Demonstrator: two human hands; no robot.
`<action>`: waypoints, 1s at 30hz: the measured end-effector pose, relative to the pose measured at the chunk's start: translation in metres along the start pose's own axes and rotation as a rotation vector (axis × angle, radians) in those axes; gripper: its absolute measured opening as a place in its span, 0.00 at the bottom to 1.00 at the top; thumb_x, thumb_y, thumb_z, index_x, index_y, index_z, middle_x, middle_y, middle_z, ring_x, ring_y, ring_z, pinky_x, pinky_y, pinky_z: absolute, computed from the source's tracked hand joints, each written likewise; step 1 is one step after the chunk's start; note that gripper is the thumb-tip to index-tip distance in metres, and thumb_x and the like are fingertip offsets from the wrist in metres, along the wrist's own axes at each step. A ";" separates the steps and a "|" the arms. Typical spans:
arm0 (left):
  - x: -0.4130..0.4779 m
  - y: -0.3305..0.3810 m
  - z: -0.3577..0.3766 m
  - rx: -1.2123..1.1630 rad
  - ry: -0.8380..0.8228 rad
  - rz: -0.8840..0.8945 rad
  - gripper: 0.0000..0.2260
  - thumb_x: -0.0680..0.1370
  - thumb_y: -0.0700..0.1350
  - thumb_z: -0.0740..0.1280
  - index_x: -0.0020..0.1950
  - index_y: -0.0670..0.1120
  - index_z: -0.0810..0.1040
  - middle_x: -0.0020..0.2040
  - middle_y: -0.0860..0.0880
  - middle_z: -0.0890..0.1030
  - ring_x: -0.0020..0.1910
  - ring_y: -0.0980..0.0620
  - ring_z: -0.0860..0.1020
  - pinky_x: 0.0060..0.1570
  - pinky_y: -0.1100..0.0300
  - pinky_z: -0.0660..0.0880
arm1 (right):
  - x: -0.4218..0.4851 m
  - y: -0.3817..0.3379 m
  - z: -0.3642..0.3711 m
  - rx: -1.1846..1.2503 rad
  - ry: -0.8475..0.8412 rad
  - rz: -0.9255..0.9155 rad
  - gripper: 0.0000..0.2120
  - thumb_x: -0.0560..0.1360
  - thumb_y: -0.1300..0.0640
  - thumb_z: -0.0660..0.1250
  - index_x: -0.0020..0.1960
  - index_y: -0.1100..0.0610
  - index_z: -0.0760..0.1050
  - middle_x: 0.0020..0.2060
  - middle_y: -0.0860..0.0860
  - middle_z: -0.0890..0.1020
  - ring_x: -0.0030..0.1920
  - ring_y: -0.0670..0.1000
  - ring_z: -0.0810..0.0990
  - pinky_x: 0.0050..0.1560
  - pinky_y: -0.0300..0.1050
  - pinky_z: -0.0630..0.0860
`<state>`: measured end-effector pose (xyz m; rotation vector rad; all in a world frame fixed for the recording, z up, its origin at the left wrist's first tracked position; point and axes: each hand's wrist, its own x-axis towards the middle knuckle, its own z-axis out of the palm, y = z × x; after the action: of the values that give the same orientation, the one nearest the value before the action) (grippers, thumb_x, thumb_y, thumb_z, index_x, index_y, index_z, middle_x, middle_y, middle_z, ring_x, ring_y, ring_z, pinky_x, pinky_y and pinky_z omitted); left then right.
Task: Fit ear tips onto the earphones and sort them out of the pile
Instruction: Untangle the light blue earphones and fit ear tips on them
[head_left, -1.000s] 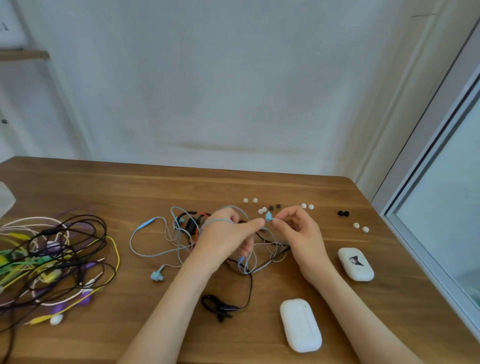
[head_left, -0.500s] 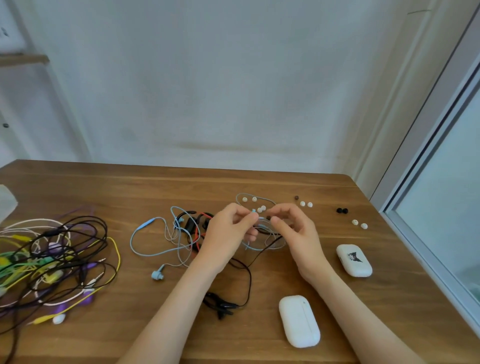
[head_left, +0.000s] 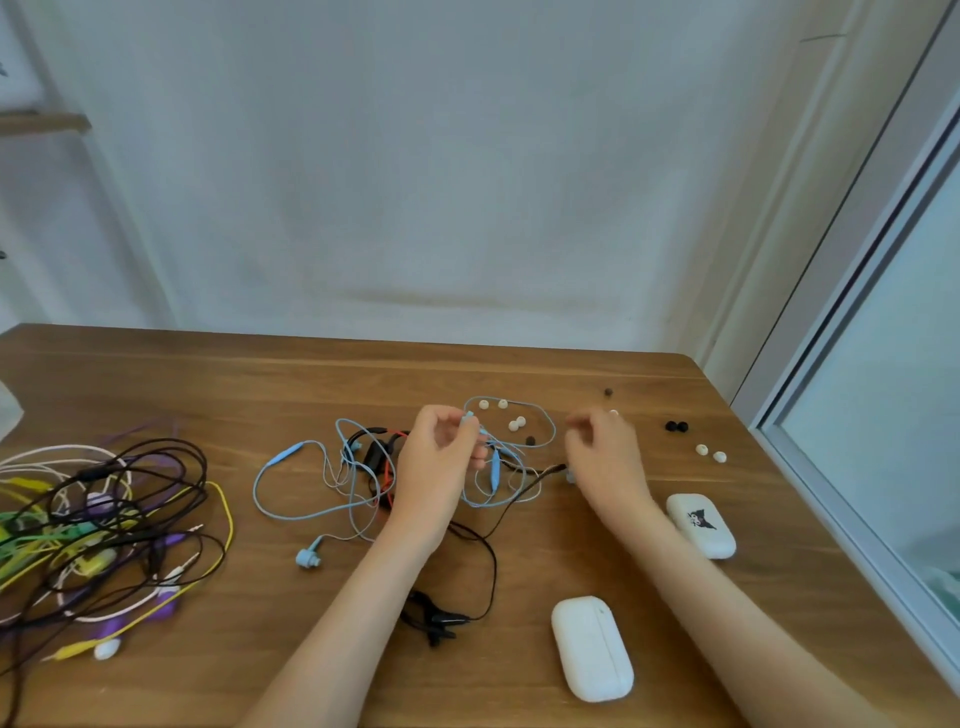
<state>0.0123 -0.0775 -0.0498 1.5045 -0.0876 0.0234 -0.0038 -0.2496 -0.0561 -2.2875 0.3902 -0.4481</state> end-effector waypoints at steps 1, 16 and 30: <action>0.000 -0.001 0.000 0.020 -0.003 0.009 0.01 0.80 0.41 0.64 0.49 0.45 0.74 0.40 0.48 0.81 0.35 0.56 0.79 0.41 0.60 0.79 | 0.015 -0.002 -0.010 -0.080 0.043 -0.031 0.15 0.77 0.65 0.57 0.60 0.57 0.74 0.58 0.52 0.75 0.63 0.54 0.70 0.65 0.52 0.67; 0.053 0.025 0.038 0.609 -0.243 0.000 0.05 0.78 0.47 0.66 0.51 0.49 0.73 0.48 0.50 0.80 0.46 0.53 0.81 0.50 0.54 0.79 | 0.116 0.020 -0.022 -0.527 -0.215 0.057 0.06 0.75 0.67 0.59 0.46 0.61 0.73 0.46 0.56 0.79 0.46 0.56 0.79 0.45 0.48 0.75; 0.023 0.018 0.008 0.765 -0.399 0.066 0.04 0.80 0.49 0.63 0.51 0.50 0.73 0.46 0.52 0.81 0.46 0.55 0.79 0.42 0.62 0.73 | 0.052 0.002 -0.022 -0.713 -0.350 -0.233 0.05 0.77 0.62 0.58 0.51 0.55 0.70 0.55 0.54 0.74 0.60 0.55 0.68 0.62 0.50 0.63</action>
<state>0.0334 -0.0852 -0.0296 2.2541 -0.4931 -0.2129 0.0327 -0.2859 -0.0325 -3.0533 0.1069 0.0047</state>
